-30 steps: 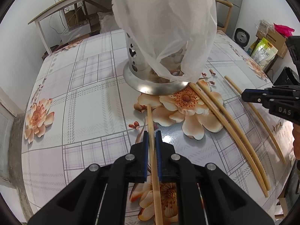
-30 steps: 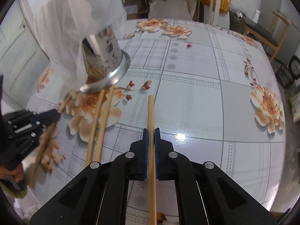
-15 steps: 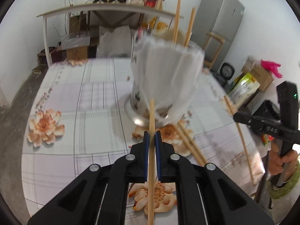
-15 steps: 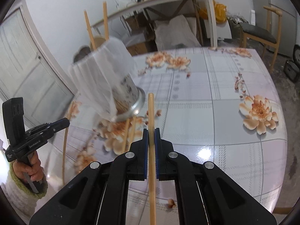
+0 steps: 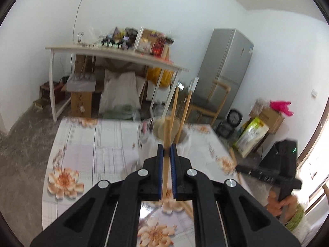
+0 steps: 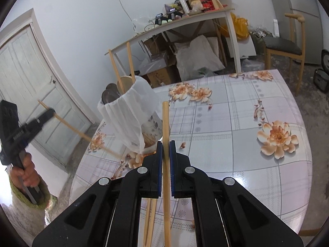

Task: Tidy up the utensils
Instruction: 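Lift both held wooden sticks up toward the steel holder, then lower the left tool's stick into the holder while the right tool holds its stick above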

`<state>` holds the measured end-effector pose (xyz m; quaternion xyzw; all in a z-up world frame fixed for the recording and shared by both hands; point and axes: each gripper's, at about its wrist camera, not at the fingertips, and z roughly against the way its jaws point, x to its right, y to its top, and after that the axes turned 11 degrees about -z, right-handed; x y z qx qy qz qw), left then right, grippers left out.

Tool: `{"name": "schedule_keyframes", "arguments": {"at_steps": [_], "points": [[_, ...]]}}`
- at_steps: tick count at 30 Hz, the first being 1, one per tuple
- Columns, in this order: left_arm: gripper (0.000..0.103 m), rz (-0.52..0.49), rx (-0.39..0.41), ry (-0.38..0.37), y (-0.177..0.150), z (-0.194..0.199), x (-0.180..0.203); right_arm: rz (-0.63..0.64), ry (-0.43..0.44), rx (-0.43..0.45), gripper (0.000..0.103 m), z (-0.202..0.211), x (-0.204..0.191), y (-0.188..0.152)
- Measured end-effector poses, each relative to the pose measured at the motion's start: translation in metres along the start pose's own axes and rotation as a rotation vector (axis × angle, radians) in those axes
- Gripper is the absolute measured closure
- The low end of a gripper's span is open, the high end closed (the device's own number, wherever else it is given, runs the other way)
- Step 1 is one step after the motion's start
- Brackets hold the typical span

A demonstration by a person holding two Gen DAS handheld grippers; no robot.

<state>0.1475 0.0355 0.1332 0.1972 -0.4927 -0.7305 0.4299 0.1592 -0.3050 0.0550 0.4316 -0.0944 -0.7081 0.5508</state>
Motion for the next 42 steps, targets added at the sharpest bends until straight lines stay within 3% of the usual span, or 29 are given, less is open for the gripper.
{"name": "schedule_keyframes", "arguments": {"at_steps": [7, 12, 15, 31, 42], "points": [[0.097, -0.030, 0.137, -0.042, 0.052, 0.029, 0.004, -0.007, 0.014, -0.001, 0.099, -0.001, 0.001, -0.001], [0.097, -0.063, 0.236, -0.002, 0.084, 0.039, 0.002, -0.009, 0.027, -0.008, 0.098, -0.004, 0.001, -0.003], [0.097, -0.065, 0.250, 0.015, 0.094, 0.031, 0.000, -0.011, 0.030, -0.009, 0.099, -0.004, 0.002, -0.003], [0.097, -0.120, 0.085, 0.091, 0.076, -0.064, 0.004, -0.024, 0.026, -0.027, 0.099, -0.010, 0.008, -0.004], [0.096, -0.115, -0.002, 0.095, 0.066, -0.083, -0.005, -0.023, 0.023, -0.023, 0.098, -0.010, 0.009, -0.004]]}}
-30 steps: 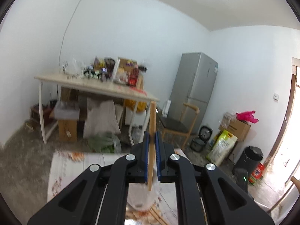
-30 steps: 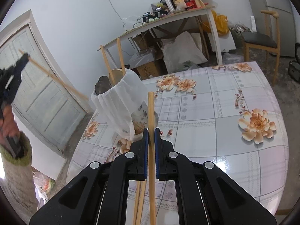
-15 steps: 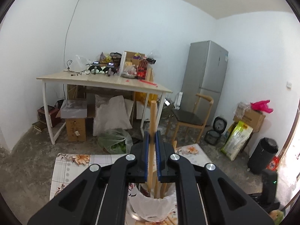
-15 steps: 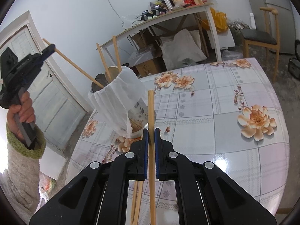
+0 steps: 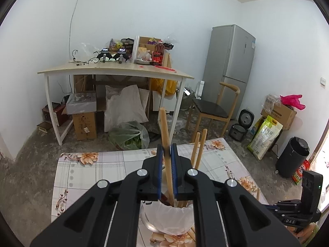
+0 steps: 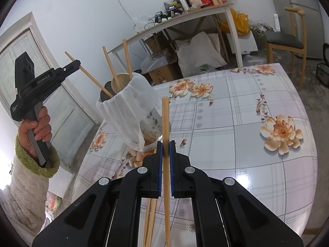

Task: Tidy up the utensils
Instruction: 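Lower the left tool's stick into the holder while the right tool holds its stick above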

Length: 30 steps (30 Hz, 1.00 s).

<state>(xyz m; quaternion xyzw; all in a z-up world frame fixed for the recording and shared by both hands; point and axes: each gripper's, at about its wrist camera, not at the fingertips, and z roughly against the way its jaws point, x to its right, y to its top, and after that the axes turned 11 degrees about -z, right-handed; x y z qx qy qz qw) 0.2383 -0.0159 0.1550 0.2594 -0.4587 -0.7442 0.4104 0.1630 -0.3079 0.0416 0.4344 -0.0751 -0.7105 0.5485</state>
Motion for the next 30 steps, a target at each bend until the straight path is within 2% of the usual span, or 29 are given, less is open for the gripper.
{"name": "schedule_keyframes", "arguments": {"at_steps": [5, 9, 13, 17, 19, 26, 30], "points": [[0.096, -0.019, -0.002, 0.025, 0.007, 0.004, 0.000, 0.000, 0.002, 0.001, 0.099, -0.001, 0.000, 0.000], [0.096, -0.095, -0.007, 0.062, 0.024, 0.011, 0.010, -0.002, 0.001, -0.003, 0.098, -0.001, 0.000, 0.000], [0.096, -0.158, -0.065, 0.051, 0.036, 0.003, 0.022, -0.002, 0.003, -0.009, 0.098, -0.003, -0.001, -0.001], [0.095, -0.211, -0.132, 0.051, 0.034, -0.015, 0.032, -0.003, 0.006, -0.010, 0.099, -0.003, -0.001, -0.001], [0.095, -0.248, -0.139, 0.085, 0.034, -0.020, 0.038, -0.003, 0.006, -0.013, 0.098, -0.004, -0.001, -0.002], [0.095, -0.281, -0.143, 0.101, 0.040, -0.024, 0.042, -0.007, 0.004, -0.019, 0.098, -0.005, 0.002, -0.003], [0.095, -0.373, -0.145, 0.137, 0.050, -0.016, 0.052, -0.008, 0.007, -0.020, 0.098, -0.005, 0.002, -0.003]]}}
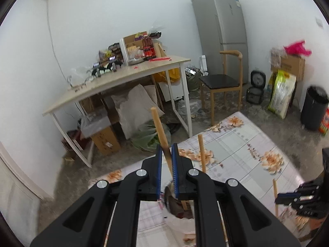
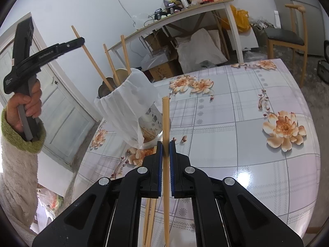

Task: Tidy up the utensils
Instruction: 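Lower the left tool's stick into the holder while the right tool holds its stick above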

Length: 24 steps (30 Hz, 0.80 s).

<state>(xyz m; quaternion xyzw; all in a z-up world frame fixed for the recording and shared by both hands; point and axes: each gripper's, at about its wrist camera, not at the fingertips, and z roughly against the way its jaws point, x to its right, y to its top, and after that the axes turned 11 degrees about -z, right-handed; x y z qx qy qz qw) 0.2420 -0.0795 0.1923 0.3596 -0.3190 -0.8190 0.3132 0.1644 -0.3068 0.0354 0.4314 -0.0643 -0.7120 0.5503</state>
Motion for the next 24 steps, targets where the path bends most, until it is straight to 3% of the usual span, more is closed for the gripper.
{"name": "schedule_keyframes", "arguments": {"at_steps": [4, 14, 22, 24], "points": [[0.094, -0.050, -0.029, -0.002, 0.003, -0.006, 0.010, -0.003, 0.007, -0.008, 0.098, -0.003, 0.001, -0.002], [0.095, -0.024, -0.014, -0.025, 0.003, -0.013, 0.014, -0.006, 0.008, -0.003, 0.098, 0.001, 0.001, -0.003], [0.097, 0.050, 0.050, -0.108, 0.011, 0.022, -0.009, -0.014, 0.016, -0.010, 0.098, -0.003, 0.001, -0.002], [0.097, 0.092, 0.048, -0.161, 0.009, 0.022, -0.017, -0.011, 0.018, -0.012, 0.098, -0.004, 0.000, -0.003]]}}
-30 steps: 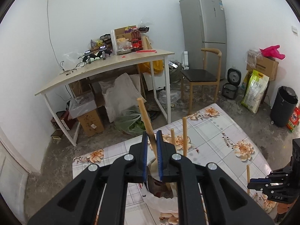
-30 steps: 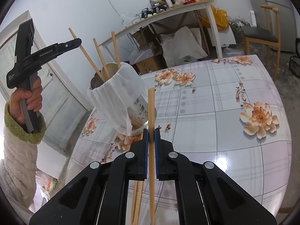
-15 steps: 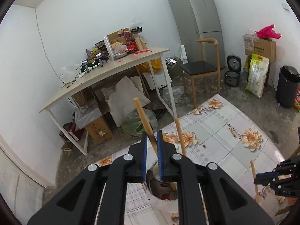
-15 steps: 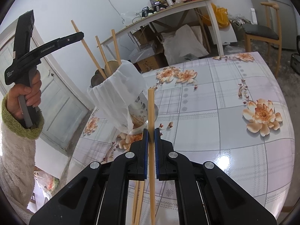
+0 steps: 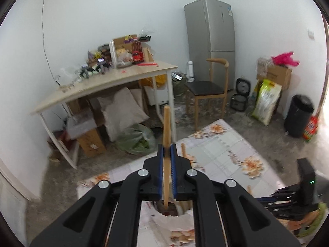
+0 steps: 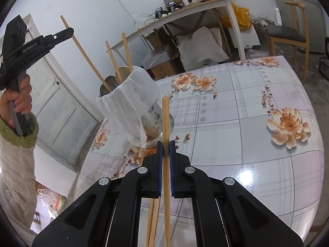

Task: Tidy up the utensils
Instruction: 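Lower the left tool's stick into the holder while the right tool holds its stick above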

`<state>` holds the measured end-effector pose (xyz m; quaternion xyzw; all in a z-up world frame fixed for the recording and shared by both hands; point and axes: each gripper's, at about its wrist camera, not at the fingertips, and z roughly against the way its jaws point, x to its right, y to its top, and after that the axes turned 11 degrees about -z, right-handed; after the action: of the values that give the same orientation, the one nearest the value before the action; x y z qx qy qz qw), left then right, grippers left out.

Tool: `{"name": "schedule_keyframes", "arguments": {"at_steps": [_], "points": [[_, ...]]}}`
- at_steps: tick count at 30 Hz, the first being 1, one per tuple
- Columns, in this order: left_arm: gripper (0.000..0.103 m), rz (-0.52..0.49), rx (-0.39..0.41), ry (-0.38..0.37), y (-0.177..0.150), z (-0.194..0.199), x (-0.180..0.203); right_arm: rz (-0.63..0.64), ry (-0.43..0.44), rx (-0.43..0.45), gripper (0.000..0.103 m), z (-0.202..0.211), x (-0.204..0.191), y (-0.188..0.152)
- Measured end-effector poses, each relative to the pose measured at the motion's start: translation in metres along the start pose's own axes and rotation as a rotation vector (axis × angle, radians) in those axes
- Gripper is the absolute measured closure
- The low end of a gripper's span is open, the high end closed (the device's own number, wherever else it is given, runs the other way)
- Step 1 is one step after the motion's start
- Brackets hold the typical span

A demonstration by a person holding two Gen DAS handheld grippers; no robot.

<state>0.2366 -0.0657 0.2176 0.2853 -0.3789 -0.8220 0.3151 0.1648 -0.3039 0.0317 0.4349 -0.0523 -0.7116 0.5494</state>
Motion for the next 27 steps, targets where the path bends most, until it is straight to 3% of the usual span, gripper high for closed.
{"name": "schedule_keyframes", "arguments": {"at_steps": [13, 19, 27], "points": [[0.097, 0.208, 0.010, -0.151, -0.018, -0.018, -0.031, -0.001, -0.013, -0.011, 0.098, -0.003, 0.000, -0.001], [0.097, 0.210, -0.053, -0.146, -0.037, -0.040, -0.024, 0.004, -0.014, -0.018, 0.098, -0.006, -0.003, -0.001], [0.095, 0.133, -0.151, -0.053, -0.064, -0.058, -0.010, 0.011, -0.021, 0.001, 0.098, 0.001, -0.007, 0.002]]}}
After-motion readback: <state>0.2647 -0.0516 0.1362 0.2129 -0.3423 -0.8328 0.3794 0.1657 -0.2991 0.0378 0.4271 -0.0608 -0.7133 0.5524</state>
